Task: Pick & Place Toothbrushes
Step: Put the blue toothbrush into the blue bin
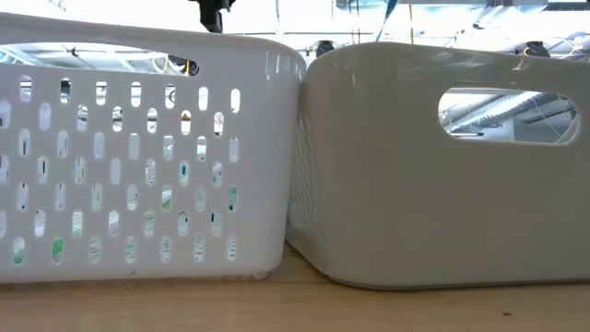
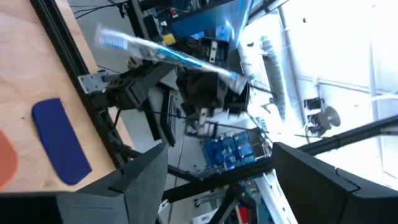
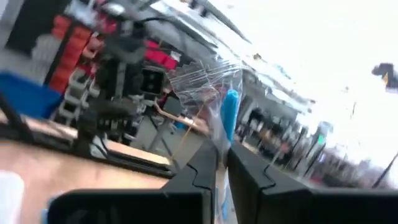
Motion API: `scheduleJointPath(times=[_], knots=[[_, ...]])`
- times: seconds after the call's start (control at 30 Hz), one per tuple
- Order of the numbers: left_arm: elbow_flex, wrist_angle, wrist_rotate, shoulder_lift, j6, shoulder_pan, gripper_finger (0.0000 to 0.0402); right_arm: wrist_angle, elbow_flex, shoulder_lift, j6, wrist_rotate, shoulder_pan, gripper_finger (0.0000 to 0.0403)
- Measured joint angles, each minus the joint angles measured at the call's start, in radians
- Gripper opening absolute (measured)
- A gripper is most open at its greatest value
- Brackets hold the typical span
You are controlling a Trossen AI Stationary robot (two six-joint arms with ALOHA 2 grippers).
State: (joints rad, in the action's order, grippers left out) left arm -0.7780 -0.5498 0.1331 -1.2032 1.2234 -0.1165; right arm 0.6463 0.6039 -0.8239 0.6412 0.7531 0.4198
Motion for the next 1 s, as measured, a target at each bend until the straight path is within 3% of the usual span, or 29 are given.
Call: scheduleJointPath(times=[0.2,0.53,0.63,0.77,1.0], knots=[[-0.079,-0.001,0.006,-0.078,0.038,0.018,0.0278,-0.011,0.050,-0.088,0.300,-0.130,-0.043,0.0014],[-0.201,0.009,-0.053,-0.189,0.101,0.083,0.0274,-0.266,0.239,-0.234,0.629,-0.122,-0.068,0.0014],[-0.222,0.009,-0.079,-0.217,0.124,0.099,0.0274,-0.339,0.289,-0.277,0.740,-0.073,-0.073,0.0014],[-0.228,0.012,-0.090,-0.244,0.134,0.118,0.0274,-0.351,0.337,-0.334,0.892,-0.023,-0.073,0.0014],[-0.230,0.032,-0.090,-0.252,0.130,0.156,0.0273,-0.354,0.376,-0.429,1.011,-0.025,-0.069,0.0014]])
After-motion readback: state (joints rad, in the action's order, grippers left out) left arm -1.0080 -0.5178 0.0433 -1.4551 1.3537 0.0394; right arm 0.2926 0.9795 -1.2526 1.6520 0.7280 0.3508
